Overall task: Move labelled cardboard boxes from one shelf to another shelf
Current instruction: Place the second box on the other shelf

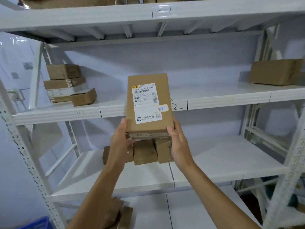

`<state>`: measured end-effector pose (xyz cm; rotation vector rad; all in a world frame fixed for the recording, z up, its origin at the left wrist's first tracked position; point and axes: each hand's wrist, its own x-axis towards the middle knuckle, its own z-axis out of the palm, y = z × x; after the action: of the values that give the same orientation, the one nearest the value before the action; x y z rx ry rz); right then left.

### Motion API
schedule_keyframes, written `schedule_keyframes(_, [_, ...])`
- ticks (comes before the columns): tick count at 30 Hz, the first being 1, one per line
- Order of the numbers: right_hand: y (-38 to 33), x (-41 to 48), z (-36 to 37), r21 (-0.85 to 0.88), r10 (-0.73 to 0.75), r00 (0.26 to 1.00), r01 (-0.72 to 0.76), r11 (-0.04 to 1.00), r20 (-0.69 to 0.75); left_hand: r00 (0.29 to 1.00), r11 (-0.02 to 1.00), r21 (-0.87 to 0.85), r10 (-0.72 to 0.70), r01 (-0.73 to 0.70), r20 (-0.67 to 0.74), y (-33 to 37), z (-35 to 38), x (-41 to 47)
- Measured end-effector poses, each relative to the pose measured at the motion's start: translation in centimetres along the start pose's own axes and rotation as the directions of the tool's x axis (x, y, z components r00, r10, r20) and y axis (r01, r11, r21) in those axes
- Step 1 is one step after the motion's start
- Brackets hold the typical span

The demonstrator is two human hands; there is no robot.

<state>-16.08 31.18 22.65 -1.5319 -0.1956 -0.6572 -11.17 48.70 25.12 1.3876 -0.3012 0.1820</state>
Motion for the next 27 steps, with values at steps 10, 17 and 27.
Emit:
schedule_keyframes(10, [-3.0, 12.5, -1.5, -0.130, -0.052, 0.998, 0.057, 0.990, 0.035, 0.977, 0.958, 0.224, 0.199, -0.178, -0.076, 4.7, 4.8, 9.4])
schedule_keyframes(17, [-3.2, 19.5, -1.4, -0.209, 0.038, 0.999, -0.039, 0.977, -0.009, 0.992, 0.945, 0.316, 0.113, -0.089, -0.058, 4.8, 6.0, 16.1])
schedule_keyframes(27, [-1.5, 23.9, -1.2, -0.512, 0.225, 0.974, -0.189, 0.838, 0.010, 0.992, 0.731, 0.671, 0.074, -0.126, 0.105, 2.8, 5.8, 20.2])
